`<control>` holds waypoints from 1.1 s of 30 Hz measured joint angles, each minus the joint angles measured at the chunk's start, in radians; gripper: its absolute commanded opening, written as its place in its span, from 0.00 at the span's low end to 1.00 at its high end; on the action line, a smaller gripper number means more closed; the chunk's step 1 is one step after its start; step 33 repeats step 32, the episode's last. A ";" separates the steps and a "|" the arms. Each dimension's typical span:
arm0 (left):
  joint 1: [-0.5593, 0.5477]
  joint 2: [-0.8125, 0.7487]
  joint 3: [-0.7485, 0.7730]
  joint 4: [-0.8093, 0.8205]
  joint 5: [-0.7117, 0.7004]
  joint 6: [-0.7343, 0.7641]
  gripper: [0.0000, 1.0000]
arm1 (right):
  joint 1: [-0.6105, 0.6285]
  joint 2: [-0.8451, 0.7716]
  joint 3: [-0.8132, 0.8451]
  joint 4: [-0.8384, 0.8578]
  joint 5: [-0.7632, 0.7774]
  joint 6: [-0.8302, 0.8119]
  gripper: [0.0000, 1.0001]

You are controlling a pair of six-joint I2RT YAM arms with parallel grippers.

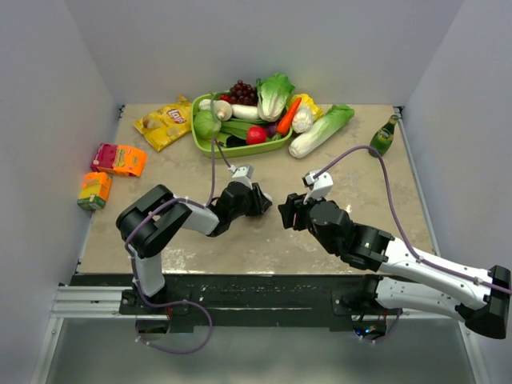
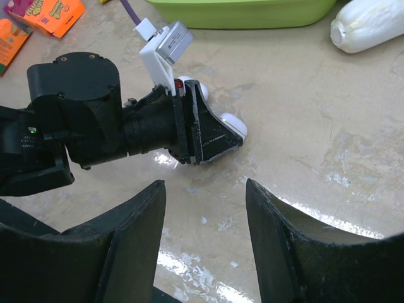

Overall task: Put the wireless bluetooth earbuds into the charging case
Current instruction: Place the charging case at the center of the board, then reset both arms

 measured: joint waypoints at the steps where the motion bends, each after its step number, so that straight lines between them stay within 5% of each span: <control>1: 0.000 -0.001 0.000 -0.003 0.000 0.001 0.47 | 0.000 -0.002 0.000 0.000 0.000 0.000 0.57; 4: 0.001 -0.029 0.001 -0.042 -0.002 0.012 0.57 | 0.000 -0.004 0.000 -0.002 0.001 0.000 0.57; 5: 0.001 -0.047 0.001 -0.072 -0.006 0.020 0.71 | 0.000 -0.004 0.000 -0.003 0.001 0.000 0.57; 6: 0.004 -0.070 -0.005 -0.102 -0.011 0.029 0.96 | 0.000 -0.004 0.000 -0.006 0.002 0.000 0.57; 7: 0.008 -0.097 -0.016 -0.131 -0.017 0.034 1.00 | 0.000 -0.004 0.000 -0.008 0.003 0.000 0.57; 16: 0.056 -0.417 -0.124 -0.386 -0.124 0.062 1.00 | 0.000 -0.007 -0.005 -0.014 0.004 0.000 0.57; 24: 0.056 -0.772 -0.230 -0.575 -0.369 -0.035 1.00 | 0.000 -0.122 -0.138 0.062 0.002 -0.008 0.63; 26: 0.056 -0.819 -0.243 -0.607 -0.408 -0.058 1.00 | 0.000 -0.146 -0.168 0.093 0.000 -0.018 0.70; 27: 0.056 -0.834 -0.245 -0.623 -0.423 -0.073 1.00 | 0.000 -0.153 -0.178 0.106 0.000 -0.023 0.90; 28: 0.056 -0.845 -0.245 -0.644 -0.439 -0.087 1.00 | 0.000 -0.158 -0.188 0.122 0.000 -0.031 0.98; 33: 0.056 -0.840 -0.238 -0.705 -0.455 -0.097 1.00 | 0.000 -0.152 -0.192 0.154 0.000 -0.031 0.98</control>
